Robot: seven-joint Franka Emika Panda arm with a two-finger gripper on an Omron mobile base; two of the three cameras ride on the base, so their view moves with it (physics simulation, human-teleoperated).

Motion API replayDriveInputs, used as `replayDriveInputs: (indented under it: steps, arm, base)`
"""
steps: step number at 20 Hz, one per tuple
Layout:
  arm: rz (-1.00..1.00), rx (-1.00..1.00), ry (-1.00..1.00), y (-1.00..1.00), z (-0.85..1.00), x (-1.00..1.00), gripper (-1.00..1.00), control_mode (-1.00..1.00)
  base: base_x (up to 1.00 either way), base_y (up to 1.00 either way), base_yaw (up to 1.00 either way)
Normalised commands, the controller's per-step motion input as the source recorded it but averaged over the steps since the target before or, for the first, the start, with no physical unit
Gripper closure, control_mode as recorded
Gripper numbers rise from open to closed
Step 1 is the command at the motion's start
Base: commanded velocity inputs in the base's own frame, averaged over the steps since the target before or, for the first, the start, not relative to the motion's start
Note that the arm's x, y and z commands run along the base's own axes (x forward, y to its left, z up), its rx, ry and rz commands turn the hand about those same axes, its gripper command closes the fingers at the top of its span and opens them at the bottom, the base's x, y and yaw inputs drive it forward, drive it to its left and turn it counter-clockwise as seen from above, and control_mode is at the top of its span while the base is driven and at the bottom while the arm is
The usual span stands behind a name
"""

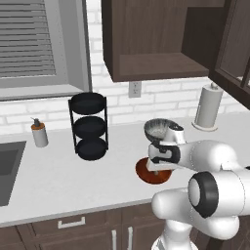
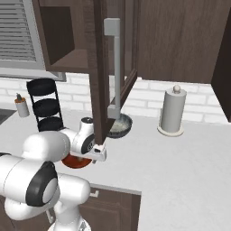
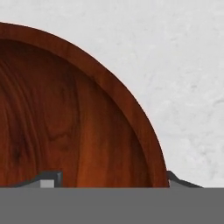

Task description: Pick up the bowls on the counter and stack them on top of one another in the open cabinet. Place the smaller bowl on top of the larger bowl.

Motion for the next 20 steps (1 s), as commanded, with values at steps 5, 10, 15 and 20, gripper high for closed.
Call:
replayDriveInputs:
  steps: [5, 10, 15, 20]
  arm:
    - [0.0, 0.0, 0.0, 0.0, 0.05, 0.0, 1.0, -1.0]
    - [-0.07, 0.0, -0.16, 0.0, 0.68, 0.0, 1.0, -1.0]
    - [-0.12, 0.02, -0.3, -0.08, 1.0, -0.09, 1.0, -1.0]
    - [-0.21, 0.14, -0.34, -0.23, 1.0, 0.02, 1.0, -1.0]
  base:
    - [0.0, 0.0, 0.0]
    - [0.0, 0.0, 0.0]
    - [0.0, 0.0, 0.0]
    - [0.0, 0.0, 0.0]
